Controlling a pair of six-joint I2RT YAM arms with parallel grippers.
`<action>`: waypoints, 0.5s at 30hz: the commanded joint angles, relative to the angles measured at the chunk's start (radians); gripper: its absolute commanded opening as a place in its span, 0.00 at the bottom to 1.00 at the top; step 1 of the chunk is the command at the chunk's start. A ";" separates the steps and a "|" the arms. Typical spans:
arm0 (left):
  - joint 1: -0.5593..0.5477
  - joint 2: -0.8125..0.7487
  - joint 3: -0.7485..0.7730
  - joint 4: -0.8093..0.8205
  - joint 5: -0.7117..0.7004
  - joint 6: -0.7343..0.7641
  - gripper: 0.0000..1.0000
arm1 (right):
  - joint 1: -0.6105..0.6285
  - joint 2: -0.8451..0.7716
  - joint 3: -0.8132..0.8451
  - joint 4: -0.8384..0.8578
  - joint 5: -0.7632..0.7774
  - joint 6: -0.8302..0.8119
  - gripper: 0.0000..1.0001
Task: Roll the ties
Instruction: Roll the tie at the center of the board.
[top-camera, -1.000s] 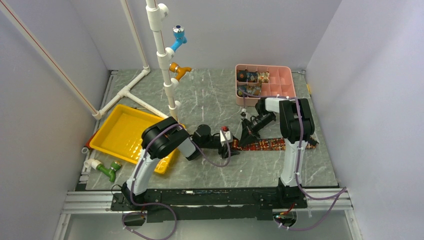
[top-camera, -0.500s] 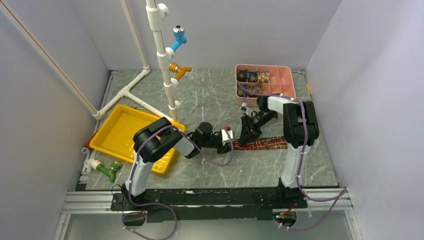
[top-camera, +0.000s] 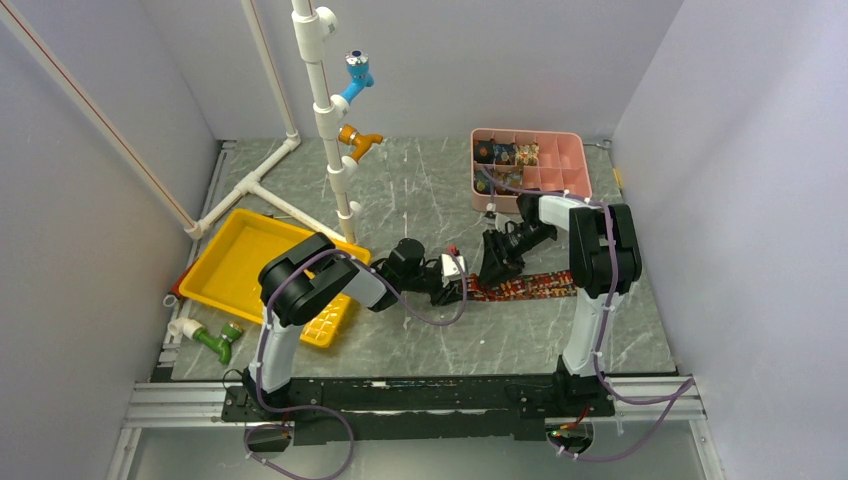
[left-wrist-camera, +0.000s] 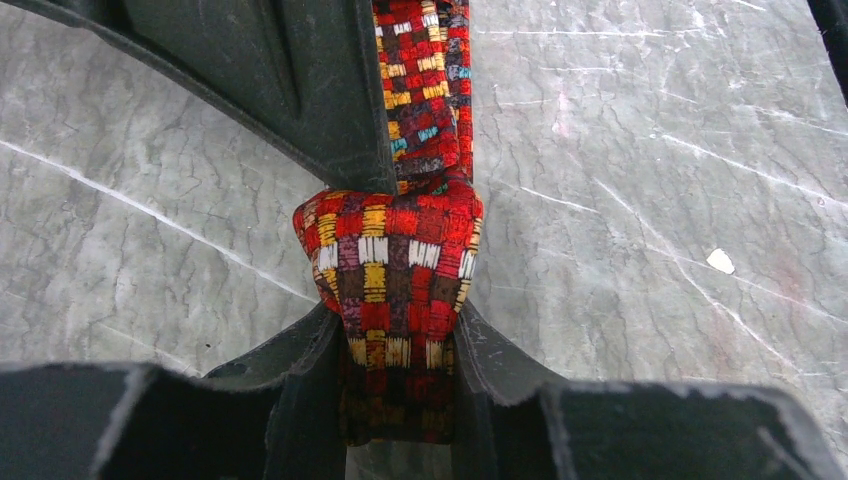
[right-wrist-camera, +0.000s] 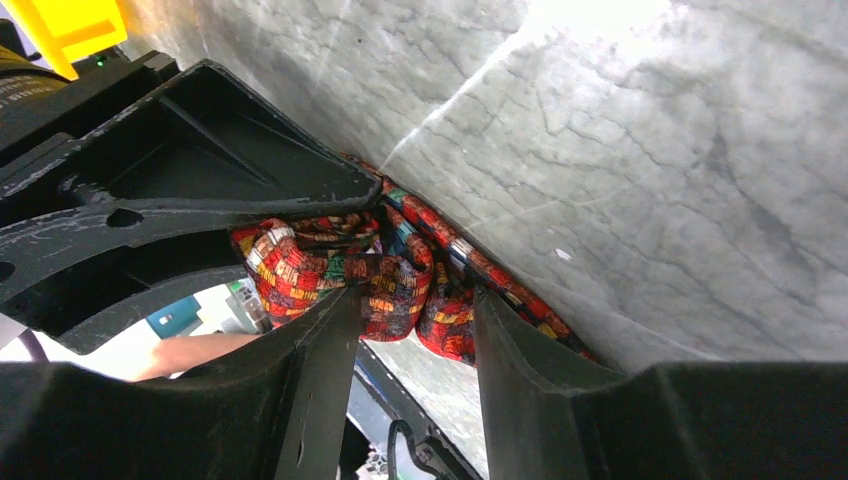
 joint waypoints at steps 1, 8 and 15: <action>-0.001 0.054 -0.044 -0.276 -0.005 -0.017 0.11 | 0.006 -0.002 -0.004 0.031 -0.055 -0.024 0.48; 0.000 0.047 -0.053 -0.285 -0.010 -0.009 0.11 | -0.040 -0.088 0.003 -0.061 -0.015 -0.057 0.49; 0.001 0.038 -0.065 -0.294 -0.011 -0.006 0.12 | -0.030 -0.119 -0.027 -0.046 -0.116 -0.026 0.43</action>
